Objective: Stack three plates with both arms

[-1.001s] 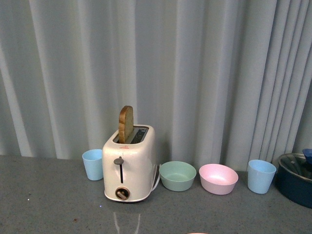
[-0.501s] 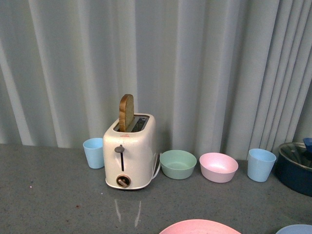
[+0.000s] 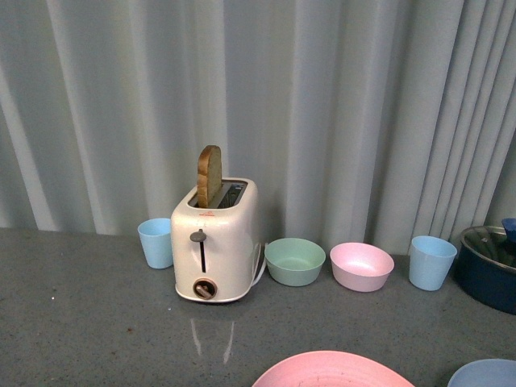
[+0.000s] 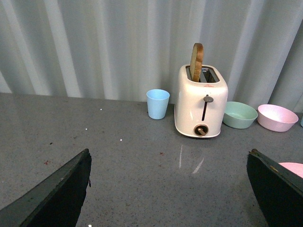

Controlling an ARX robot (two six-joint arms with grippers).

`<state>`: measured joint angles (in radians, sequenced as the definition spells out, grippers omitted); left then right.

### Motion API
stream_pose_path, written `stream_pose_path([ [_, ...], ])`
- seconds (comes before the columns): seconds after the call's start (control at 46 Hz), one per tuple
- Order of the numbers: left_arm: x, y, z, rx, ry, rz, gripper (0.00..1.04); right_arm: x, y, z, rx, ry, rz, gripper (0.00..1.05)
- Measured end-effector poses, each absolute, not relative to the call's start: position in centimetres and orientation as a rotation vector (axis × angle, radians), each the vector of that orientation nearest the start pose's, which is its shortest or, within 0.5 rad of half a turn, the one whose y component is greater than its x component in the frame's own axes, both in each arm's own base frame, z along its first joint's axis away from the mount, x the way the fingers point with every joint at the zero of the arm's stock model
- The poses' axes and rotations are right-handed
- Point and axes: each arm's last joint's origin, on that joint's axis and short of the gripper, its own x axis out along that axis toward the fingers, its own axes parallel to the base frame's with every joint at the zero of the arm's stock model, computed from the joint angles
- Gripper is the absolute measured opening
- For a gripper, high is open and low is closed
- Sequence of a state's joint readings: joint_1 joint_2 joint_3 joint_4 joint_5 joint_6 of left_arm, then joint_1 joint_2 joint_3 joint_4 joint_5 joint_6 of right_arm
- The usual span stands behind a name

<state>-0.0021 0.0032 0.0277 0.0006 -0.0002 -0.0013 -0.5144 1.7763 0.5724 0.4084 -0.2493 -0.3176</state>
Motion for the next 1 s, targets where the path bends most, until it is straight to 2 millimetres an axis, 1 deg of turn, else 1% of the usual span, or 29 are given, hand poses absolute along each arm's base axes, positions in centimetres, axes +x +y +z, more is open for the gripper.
stream_pose_path([
  [0.283, 9.6, 0.0, 17.3, -0.001, -0.025, -0.002, 0.98, 25.3, -13.4, 6.7, 0.050, 0.788, -0.113, 0.97],
  [0.522, 9.6, 0.0, 17.3, -0.001, -0.025, -0.002, 0.98, 24.8, -14.2, 5.0, 0.090, 0.818, -0.123, 0.97],
  [0.783, 9.6, 0.0, 17.3, -0.001, -0.025, -0.002, 0.98, 24.3, -15.1, 3.7, 0.121, 0.832, -0.145, 0.97],
  [1.001, 9.6, 0.0, 17.3, -0.001, -0.025, -0.002, 0.98, 24.5, -15.6, 3.3, 0.128, 0.824, -0.148, 0.97],
])
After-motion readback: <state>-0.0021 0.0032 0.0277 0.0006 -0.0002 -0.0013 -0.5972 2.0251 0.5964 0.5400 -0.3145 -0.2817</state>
